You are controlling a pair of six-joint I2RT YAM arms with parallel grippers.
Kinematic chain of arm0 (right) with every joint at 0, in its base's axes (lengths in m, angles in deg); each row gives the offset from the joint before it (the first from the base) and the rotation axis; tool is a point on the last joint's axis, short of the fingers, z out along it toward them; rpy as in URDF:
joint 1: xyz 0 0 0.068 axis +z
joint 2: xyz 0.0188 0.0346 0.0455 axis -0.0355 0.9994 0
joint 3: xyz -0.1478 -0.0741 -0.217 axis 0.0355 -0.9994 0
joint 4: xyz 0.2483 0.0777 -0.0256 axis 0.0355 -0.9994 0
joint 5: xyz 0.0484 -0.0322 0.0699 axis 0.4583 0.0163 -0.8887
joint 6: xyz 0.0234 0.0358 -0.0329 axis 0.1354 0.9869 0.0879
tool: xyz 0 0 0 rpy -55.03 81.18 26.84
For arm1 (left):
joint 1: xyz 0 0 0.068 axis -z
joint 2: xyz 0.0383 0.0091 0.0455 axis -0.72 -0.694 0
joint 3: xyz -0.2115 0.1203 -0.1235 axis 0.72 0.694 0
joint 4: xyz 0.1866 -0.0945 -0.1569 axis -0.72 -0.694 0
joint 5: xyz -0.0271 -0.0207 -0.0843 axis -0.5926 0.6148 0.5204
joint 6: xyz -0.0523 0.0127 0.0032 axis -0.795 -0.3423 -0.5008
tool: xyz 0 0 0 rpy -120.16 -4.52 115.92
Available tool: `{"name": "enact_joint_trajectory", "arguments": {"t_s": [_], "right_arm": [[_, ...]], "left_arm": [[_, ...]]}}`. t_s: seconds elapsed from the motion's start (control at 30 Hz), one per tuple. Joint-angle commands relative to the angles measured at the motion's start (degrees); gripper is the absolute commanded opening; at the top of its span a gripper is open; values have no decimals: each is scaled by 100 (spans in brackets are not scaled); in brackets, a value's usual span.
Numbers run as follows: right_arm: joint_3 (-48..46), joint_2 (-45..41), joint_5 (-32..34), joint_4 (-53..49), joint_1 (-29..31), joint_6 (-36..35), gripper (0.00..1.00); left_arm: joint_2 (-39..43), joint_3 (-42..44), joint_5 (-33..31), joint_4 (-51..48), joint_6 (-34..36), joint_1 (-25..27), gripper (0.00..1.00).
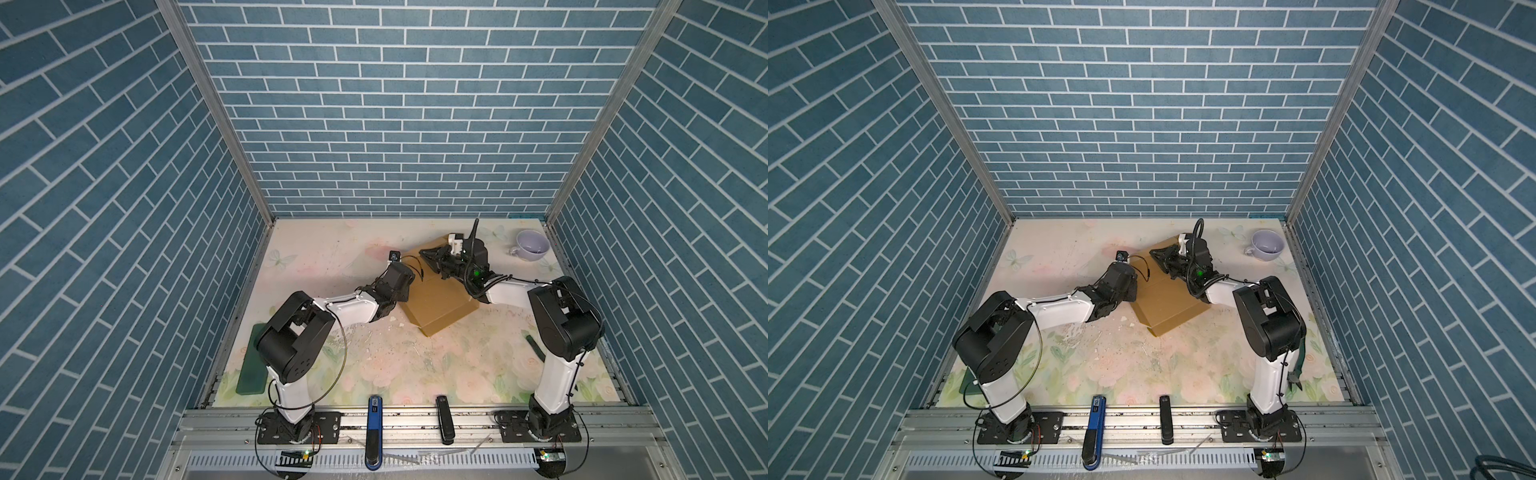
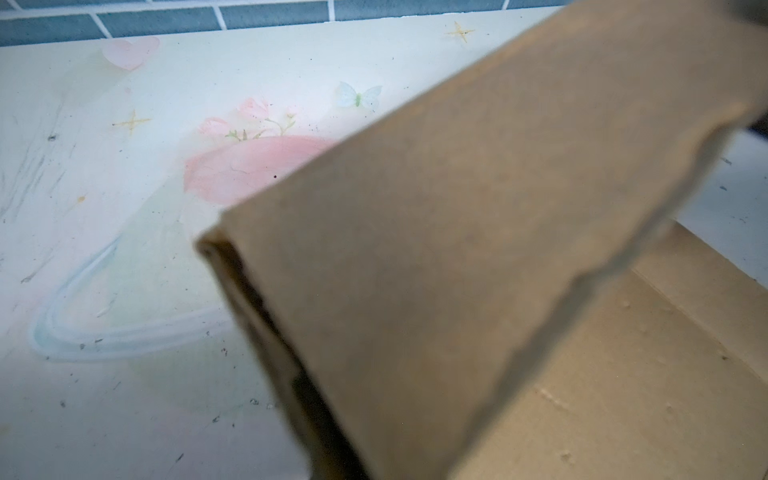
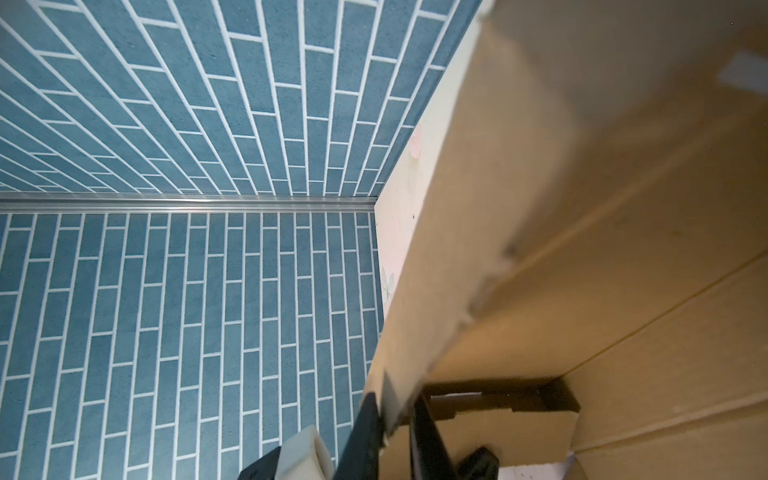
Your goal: Fold the paper box
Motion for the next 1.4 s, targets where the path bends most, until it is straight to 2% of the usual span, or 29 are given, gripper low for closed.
{"name": "enact_joint_trajectory", "arguments": {"t_s": [0.0,0.83,0.97,1.1,1.23,1.37], "right_arm": [[-199,-253,-132,24,7,-32,20],[-363,-467,-155,-8,-114,-99,24],[-280,-699,-39,-404,-114,-322,27],[-116,-899,99,-889,-111,-504,34],[131,-844,233,-1318,-122,-550,44],[408,-689,355,-1519,-136,-541,47]], "left_arm": [[-89,-115,-137,65,148,11,21],[-337,-146,-204,226,270,11,15],[-345,-120,-208,275,262,9,15],[-354,-86,-197,312,251,11,15],[-328,-40,-199,352,248,11,15],[-328,-14,-200,379,246,11,15]]}}
